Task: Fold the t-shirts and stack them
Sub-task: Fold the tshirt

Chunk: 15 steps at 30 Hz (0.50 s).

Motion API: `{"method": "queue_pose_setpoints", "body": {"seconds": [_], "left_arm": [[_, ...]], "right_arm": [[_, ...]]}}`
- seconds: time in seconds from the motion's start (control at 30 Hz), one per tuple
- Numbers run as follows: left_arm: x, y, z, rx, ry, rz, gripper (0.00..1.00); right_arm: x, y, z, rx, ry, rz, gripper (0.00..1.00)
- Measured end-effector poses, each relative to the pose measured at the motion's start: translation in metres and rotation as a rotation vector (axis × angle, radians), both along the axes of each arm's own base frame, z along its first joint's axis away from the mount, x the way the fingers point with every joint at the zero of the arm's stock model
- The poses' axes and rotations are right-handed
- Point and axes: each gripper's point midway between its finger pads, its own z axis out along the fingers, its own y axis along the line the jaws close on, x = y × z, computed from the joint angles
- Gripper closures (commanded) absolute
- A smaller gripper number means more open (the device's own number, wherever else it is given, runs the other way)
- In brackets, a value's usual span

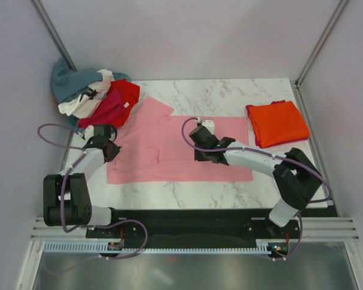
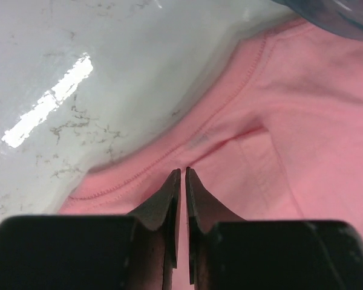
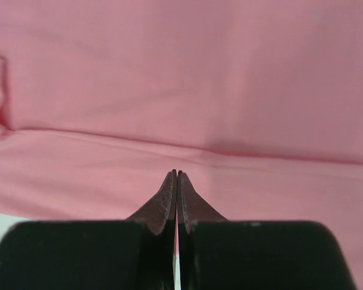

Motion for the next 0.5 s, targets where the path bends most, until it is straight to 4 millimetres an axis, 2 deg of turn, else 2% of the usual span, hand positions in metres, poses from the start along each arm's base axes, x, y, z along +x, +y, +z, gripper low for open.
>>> {"method": "queue_pose_setpoints", "body": {"seconds": [0.1, 0.2, 0.27, 0.37, 0.5], "left_arm": [[0.004, -0.015, 0.020, 0.009, -0.065, -0.045, 0.84], [0.008, -0.035, 0.051, 0.008, -0.165, -0.106, 0.84], [0.007, -0.040, 0.064, 0.006, -0.202, -0.122, 0.84], [0.006, -0.046, 0.071, 0.000, -0.218, -0.141, 0.85], [-0.003, -0.068, 0.064, -0.032, -0.180, -0.213, 0.86]], "right_arm": [[-0.008, -0.049, 0.006, -0.020, -0.010, -0.087, 1.00], [-0.017, -0.089, 0.013, -0.022, -0.032, -0.174, 1.00], [-0.023, -0.108, 0.015, -0.023, -0.042, -0.220, 1.00], [-0.030, -0.129, 0.007, -0.039, -0.026, -0.285, 1.00], [-0.037, -0.149, -0.007, -0.081, 0.022, -0.362, 1.00]]}}
